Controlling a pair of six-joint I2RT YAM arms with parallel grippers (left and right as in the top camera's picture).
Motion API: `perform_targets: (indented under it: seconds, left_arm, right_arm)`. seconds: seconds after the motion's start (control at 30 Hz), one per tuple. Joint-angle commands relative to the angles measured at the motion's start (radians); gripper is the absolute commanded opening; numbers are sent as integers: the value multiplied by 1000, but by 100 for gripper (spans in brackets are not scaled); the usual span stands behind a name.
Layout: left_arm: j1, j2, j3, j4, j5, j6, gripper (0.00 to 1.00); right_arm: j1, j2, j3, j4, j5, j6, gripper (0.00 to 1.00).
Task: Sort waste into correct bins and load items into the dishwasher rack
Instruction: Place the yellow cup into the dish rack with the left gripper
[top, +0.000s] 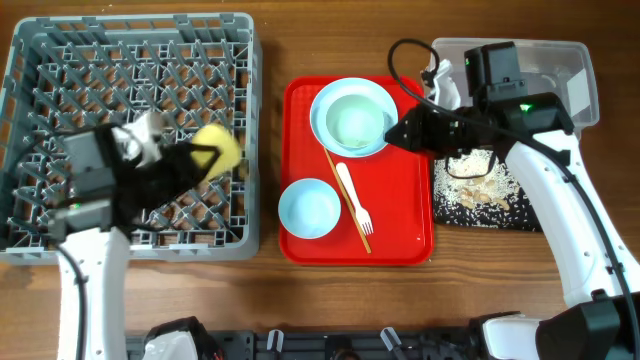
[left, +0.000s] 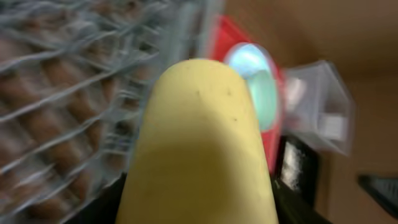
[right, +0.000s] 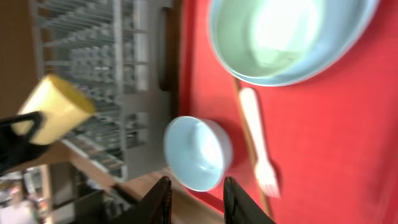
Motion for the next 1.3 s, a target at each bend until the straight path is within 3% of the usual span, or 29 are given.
perform_targets:
  seconds: [0.0, 0.13, 0.4, 0.97, 1.1, 1.17, 1.2, 1.23, 1.27]
  left_arm:
    - [85, -23, 153, -166, -245, 18, 4]
    - [106, -23, 240, -275, -352, 18, 4]
    - [103, 22, 246, -327, -535, 18, 4]
    - [101, 302, 246, -317, -501, 18, 8]
    - [95, 338, 246, -316, -501, 18, 24]
    - [92, 346, 246, -316, -501, 18, 53]
    - [90, 348, 246, -316, -500, 18, 84]
    - [87, 348, 246, -316, -500, 18, 100]
    - [83, 348, 246, -315, -500, 18, 100]
  right_arm:
    - [-2, -21, 7, -24, 106, -50, 29]
    - [-2, -21, 7, -35, 107, -55, 29]
    - [-2, -21, 7, -55, 106, -53, 28]
    - [-2, -21, 7, -58, 106, -51, 29]
    - [-2, -21, 7, -65, 106, -51, 29]
    - [-2, -21, 7, -66, 106, -51, 28]
    - [-2, -21, 7, -66, 106, -51, 29]
    - [-2, -21, 7, -66, 106, -51, 29]
    - [-2, -21, 7, -67, 106, -51, 29]
